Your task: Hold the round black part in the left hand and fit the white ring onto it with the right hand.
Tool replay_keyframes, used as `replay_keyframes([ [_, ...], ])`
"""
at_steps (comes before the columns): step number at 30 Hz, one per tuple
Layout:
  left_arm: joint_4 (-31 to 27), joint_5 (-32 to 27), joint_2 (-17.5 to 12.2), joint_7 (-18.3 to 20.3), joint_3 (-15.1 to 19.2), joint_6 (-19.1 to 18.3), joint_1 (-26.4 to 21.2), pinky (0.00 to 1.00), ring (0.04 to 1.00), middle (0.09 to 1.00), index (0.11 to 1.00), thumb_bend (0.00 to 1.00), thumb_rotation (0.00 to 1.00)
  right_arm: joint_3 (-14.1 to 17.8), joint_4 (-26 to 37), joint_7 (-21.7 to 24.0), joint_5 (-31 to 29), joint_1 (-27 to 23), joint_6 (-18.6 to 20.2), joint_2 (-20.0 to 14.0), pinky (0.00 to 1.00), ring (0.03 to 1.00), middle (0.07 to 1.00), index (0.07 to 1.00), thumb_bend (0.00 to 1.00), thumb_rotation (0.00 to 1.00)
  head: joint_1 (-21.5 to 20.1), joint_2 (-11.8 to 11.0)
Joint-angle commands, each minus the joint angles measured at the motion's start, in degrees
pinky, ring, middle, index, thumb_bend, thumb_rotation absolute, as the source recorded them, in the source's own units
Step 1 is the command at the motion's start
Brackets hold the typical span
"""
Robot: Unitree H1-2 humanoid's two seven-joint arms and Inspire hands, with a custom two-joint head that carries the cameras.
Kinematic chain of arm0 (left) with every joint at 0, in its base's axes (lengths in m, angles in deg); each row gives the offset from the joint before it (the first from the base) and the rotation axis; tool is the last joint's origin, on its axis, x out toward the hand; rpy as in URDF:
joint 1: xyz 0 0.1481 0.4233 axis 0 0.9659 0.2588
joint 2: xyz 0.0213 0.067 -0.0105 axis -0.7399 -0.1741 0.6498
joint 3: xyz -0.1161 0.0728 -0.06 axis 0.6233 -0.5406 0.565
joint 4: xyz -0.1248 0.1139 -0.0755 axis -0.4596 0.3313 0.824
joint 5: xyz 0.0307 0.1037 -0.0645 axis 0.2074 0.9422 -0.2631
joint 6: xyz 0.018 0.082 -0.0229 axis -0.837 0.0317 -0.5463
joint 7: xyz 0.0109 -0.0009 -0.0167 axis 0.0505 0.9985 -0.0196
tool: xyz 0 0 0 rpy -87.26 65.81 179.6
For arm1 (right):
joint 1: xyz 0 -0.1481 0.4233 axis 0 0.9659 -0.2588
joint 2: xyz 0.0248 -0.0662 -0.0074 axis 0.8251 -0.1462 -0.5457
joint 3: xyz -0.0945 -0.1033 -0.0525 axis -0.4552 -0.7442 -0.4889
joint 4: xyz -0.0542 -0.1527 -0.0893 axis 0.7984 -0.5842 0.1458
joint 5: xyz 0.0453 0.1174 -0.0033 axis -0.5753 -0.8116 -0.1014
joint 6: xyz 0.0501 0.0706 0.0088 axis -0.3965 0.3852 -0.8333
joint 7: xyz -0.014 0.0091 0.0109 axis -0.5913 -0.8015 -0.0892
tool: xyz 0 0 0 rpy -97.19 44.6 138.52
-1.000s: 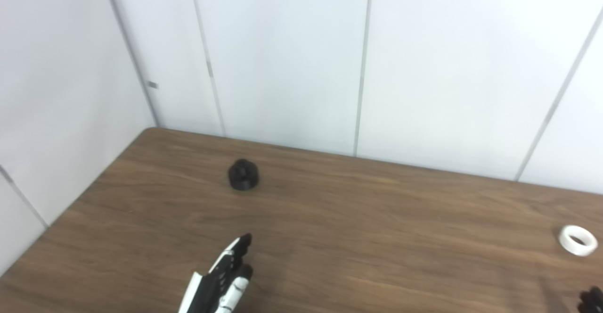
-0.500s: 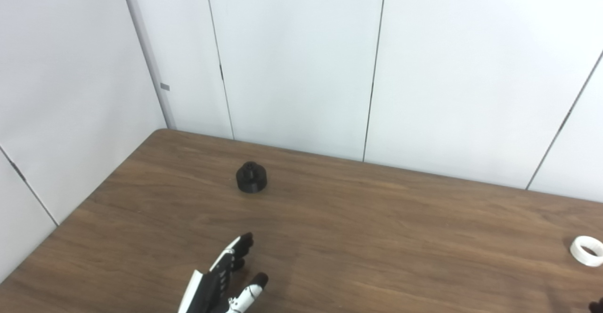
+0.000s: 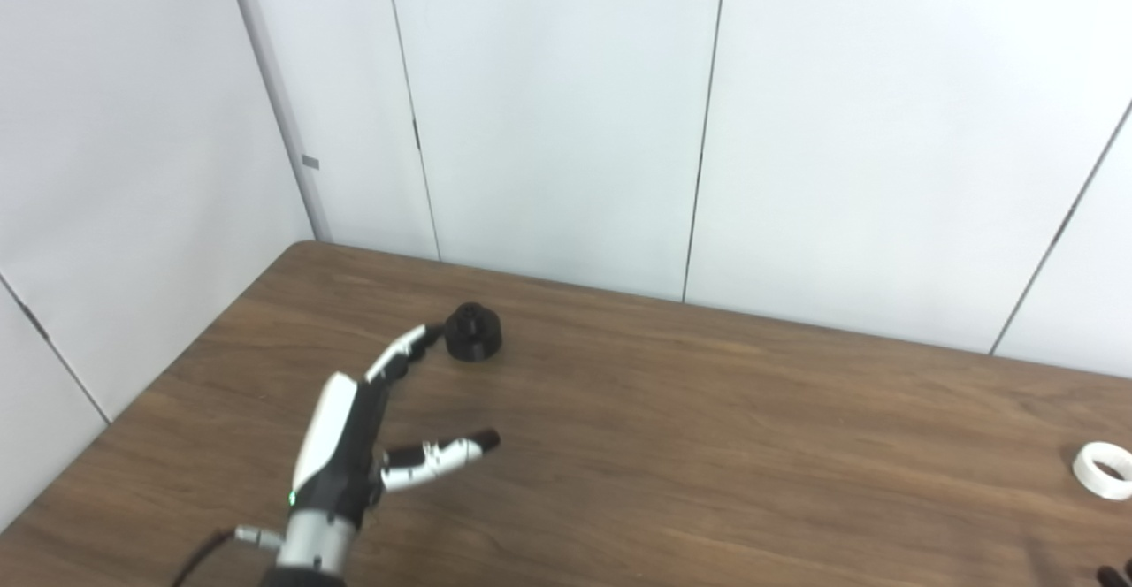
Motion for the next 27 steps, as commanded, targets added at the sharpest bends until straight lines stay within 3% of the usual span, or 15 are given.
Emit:
replay_keyframes([
  [1,-1.3,1.9,-2.5,0.8,0.7,-1.5,-2.9,0.91,0.913,0.901,0.878,0.87,0.24,0.1,0.6,-0.4,0.0,0.3,-1.1,0.4,0.98,0.986,0.964,1.0,0.45,1.0,0.0,0.2],
  [14,9.1,5.0,-6.5,1.9,-0.1,-6.5,-13.3,0.92,0.945,0.925,0.862,0.9,0.33,-0.1,1.5,-0.3,-0.2,0.9,-0.3,0.4,0.97,0.973,0.96,1.0,0.45,1.0,0.1,0.6],
  [20,15.6,7.4,-8.5,1.3,-1.4,-7.3,-17.1,0.91,0.965,0.93,0.856,0.93,0.35,-0.2,1.4,-0.4,0.2,1.0,-0.4,0.5,0.95,0.965,0.954,0.999,0.44,1.0,-0.3,0.7],
  [23,19.9,8.2,-9.6,0.7,-2.3,-6.3,-19.1,0.98,0.96,0.931,0.846,0.91,0.34,-0.3,2.0,-0.4,0.0,1.1,0.1,0.7,0.95,0.961,0.949,0.997,0.43,1.0,-0.5,0.9],
  [27,25.4,10.4,-11.1,-0.3,-4.3,-5.5,-21.7,1.0,0.952,0.926,0.831,0.92,0.33,-0.4,2.3,-0.3,-0.4,1.3,-0.2,0.8,0.96,0.949,0.963,1.0,0.42,1.0,-0.7,1.0],
])
